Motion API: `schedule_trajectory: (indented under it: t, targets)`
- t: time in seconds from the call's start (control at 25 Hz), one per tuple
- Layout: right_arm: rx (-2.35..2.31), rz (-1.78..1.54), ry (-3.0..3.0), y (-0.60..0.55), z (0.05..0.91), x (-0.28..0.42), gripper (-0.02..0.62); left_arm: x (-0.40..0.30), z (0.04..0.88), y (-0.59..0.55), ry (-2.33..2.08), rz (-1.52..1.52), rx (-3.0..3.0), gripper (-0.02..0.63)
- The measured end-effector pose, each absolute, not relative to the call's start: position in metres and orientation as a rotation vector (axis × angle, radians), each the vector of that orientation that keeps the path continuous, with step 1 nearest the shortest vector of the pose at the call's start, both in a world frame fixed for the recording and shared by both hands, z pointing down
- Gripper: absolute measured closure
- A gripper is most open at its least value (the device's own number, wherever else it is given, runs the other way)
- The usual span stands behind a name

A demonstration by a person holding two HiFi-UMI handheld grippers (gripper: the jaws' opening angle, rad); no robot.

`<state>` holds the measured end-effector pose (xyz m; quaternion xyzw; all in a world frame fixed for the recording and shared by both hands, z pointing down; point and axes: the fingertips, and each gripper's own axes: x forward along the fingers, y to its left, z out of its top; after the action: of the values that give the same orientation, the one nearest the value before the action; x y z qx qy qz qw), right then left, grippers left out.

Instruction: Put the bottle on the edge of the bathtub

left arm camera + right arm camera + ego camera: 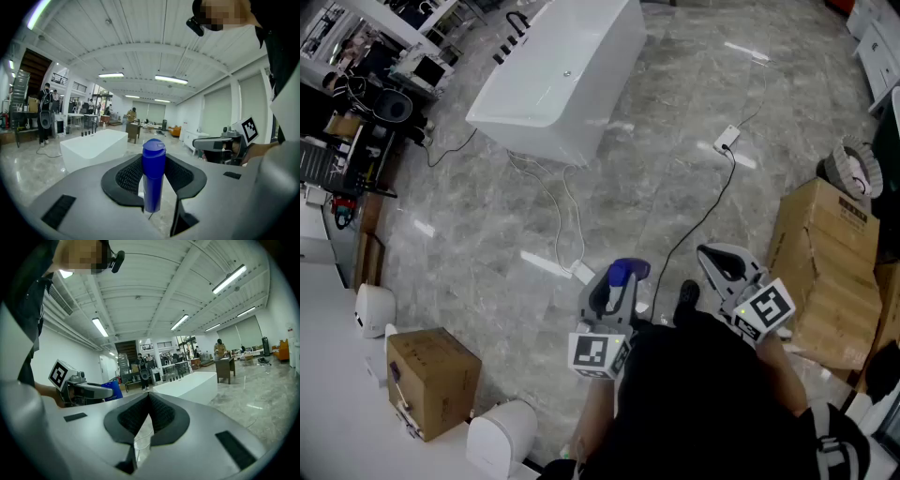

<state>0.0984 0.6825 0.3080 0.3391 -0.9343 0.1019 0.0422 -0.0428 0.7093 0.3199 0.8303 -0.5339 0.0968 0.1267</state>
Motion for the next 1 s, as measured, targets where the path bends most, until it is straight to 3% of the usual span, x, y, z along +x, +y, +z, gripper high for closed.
schedule_trajectory:
  t: [1.0]
  targets:
    - [0.967,0.483,-2.919,0.662,0.324,0.130,0.583,-0.015,0.330,0.697,-1.586,0.275,2.360,0.456]
